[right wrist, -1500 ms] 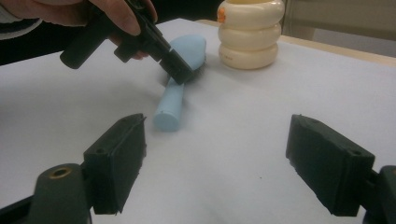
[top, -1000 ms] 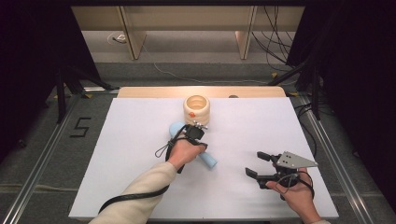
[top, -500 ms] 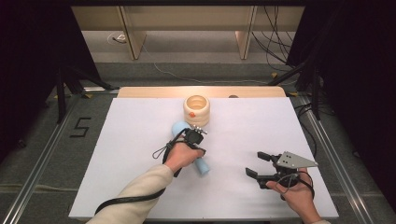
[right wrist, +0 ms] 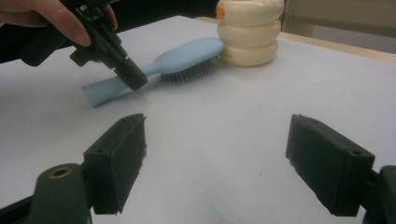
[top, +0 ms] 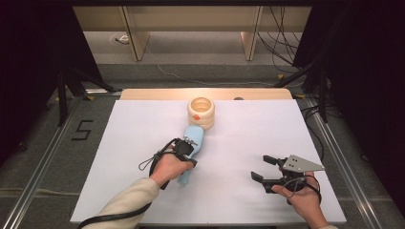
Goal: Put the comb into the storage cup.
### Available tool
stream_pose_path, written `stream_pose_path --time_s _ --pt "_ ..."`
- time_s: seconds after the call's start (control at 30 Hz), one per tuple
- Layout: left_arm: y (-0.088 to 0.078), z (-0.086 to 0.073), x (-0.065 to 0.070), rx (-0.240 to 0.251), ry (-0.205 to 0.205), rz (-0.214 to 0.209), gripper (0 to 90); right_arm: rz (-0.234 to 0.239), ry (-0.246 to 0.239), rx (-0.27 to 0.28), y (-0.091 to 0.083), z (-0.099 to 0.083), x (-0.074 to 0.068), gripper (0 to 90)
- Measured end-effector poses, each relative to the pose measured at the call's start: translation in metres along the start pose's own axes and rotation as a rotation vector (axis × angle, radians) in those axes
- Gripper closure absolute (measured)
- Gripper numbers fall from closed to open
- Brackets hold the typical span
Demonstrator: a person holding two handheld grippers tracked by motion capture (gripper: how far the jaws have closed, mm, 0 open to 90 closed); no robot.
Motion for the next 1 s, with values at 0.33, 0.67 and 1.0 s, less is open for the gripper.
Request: stream_pose_path --time_s 0.33,0.67,1.0 --pt "-0.011 -0.014 -0.011 -0.004 -0.012 0.013 89.9 0.0 -0.002 -0.006 0.0 0.0 0.0 21.3" --pt "-0.021 -0.018 -0.005 0.072 0.095 -0.007 82.7 -0.002 -0.001 -0.005 0.0 0.0 0.0 21.3" --pt "-0.055 -0.034 -0.003 0.313 0.235 0.002 36.1 -0.002 -0.003 -0.003 0.0 0.0 0.0 20.9"
Point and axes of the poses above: each handheld gripper's, and its own axes: y roughly forward along the jaws, z roughly out of its top, x roughly to its right, the point moved 1 cm from there along y, roughly forward along the jaws, and after that the axes turned 12 degrees about -z, right-handed, at the moved point
